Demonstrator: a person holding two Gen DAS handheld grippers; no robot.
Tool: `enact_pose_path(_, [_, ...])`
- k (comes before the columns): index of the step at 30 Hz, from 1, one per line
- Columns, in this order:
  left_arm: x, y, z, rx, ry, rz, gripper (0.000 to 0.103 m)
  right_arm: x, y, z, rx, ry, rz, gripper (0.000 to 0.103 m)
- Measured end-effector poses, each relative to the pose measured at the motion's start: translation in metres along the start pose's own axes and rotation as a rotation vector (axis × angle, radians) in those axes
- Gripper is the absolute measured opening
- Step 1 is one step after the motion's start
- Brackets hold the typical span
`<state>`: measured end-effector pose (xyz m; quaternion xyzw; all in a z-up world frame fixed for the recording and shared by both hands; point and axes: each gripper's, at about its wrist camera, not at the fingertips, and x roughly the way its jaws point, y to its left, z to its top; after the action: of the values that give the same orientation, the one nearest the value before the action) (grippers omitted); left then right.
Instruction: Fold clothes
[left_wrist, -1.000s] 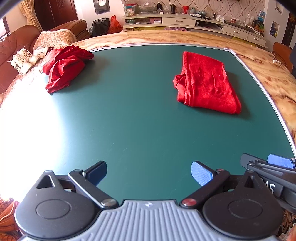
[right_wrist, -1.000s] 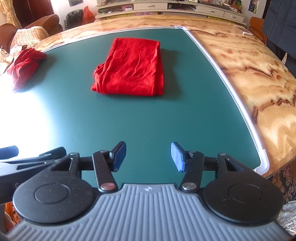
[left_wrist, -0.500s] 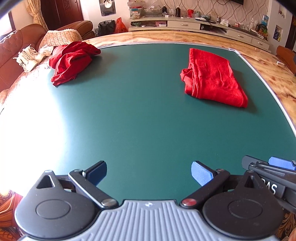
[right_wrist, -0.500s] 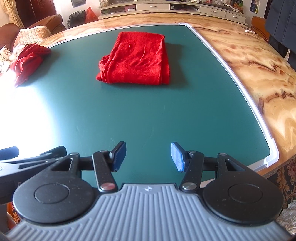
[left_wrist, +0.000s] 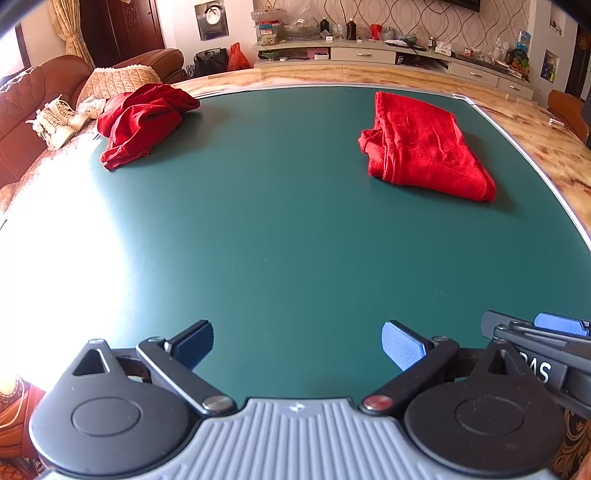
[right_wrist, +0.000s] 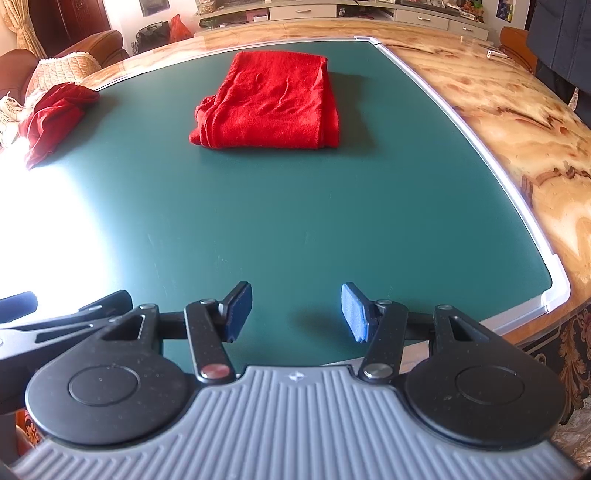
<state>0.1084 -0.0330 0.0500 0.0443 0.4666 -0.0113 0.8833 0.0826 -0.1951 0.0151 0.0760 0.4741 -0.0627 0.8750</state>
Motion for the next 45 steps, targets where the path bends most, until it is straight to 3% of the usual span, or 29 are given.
enact_pose_path(33, [0.014,0.002,-0.035,-0.023,-0.063,-0.048,0.103,0.004,0.003,-0.032,-0.002,-0.152,-0.066,0.062])
enact_pose_path(37, [0.014,0.003,-0.037,-0.019,-0.077,-0.051,0.103,0.004,0.0,-0.035,0.025,-0.162,-0.086,0.077])
enact_pose_path(45, [0.013,0.001,-0.039,-0.009,-0.091,-0.054,0.103,0.005,-0.002,-0.041,0.025,-0.193,-0.091,0.084])
